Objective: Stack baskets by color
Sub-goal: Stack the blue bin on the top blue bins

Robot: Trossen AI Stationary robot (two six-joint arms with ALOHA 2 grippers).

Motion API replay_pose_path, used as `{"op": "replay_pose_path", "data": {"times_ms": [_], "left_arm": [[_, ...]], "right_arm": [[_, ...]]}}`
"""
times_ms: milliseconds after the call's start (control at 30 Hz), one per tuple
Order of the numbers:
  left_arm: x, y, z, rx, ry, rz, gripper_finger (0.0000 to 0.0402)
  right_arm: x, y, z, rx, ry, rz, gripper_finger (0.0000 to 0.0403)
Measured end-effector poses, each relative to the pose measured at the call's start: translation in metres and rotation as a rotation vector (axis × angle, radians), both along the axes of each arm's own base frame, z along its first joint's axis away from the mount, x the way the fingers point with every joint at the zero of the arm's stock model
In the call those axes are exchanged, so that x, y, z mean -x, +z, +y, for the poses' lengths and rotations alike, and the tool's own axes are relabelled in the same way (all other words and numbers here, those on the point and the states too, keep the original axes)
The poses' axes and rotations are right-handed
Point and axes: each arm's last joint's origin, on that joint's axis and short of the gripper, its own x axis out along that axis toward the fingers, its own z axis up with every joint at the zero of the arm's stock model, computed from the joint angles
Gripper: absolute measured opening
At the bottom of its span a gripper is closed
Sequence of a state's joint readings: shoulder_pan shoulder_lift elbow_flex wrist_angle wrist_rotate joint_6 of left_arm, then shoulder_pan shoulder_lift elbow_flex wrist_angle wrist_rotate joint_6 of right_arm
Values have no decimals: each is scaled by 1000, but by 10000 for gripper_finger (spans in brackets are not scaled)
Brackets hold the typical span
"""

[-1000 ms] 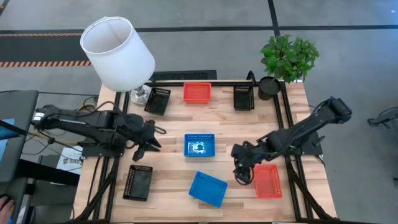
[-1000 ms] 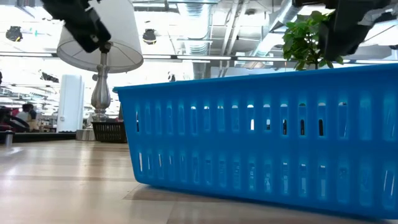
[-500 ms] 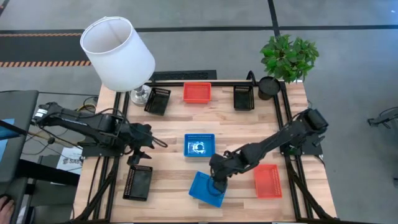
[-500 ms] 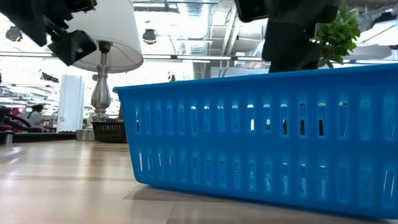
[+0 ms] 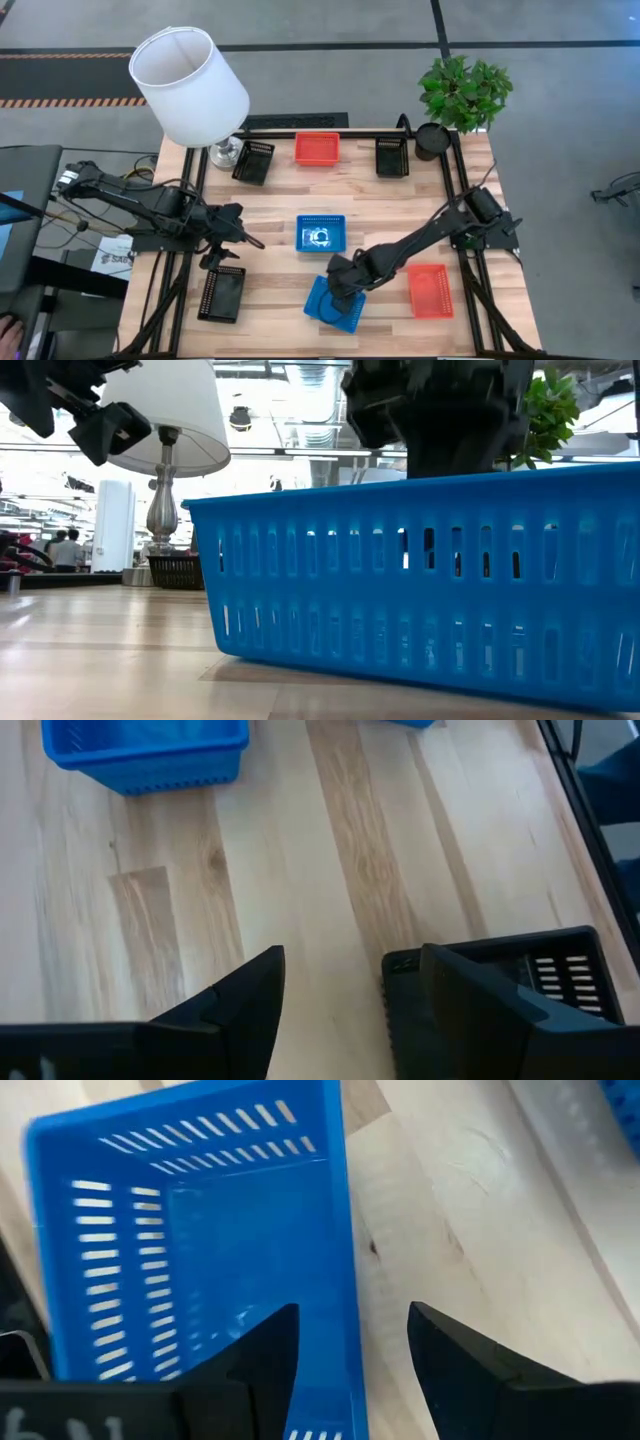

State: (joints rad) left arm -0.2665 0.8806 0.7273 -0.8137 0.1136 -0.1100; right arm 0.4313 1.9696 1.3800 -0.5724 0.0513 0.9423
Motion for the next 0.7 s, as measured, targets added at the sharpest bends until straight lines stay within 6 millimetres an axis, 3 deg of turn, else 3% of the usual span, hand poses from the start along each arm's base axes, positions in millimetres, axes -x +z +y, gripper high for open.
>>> {"op": "replay_pose_path", "data": {"times_ms": [200, 267, 367, 467, 700], "left_arm": [[0, 0, 1, -15, 8, 0, 221], [0, 0, 1, -22, 12, 2, 221], [1, 0, 2, -40, 30, -6, 221], [2, 2, 3, -46, 51, -26, 221], [13, 13, 7, -34, 128, -117, 221]], "right_arm": [[-1, -13, 1, 30, 24, 33, 195], [-2, -13, 1, 32, 40, 21, 170], [0, -6, -1, 41, 66, 13, 103], [1, 17, -7, 32, 98, -53, 22], [9, 91, -56, 35, 131, -265, 8]]}}
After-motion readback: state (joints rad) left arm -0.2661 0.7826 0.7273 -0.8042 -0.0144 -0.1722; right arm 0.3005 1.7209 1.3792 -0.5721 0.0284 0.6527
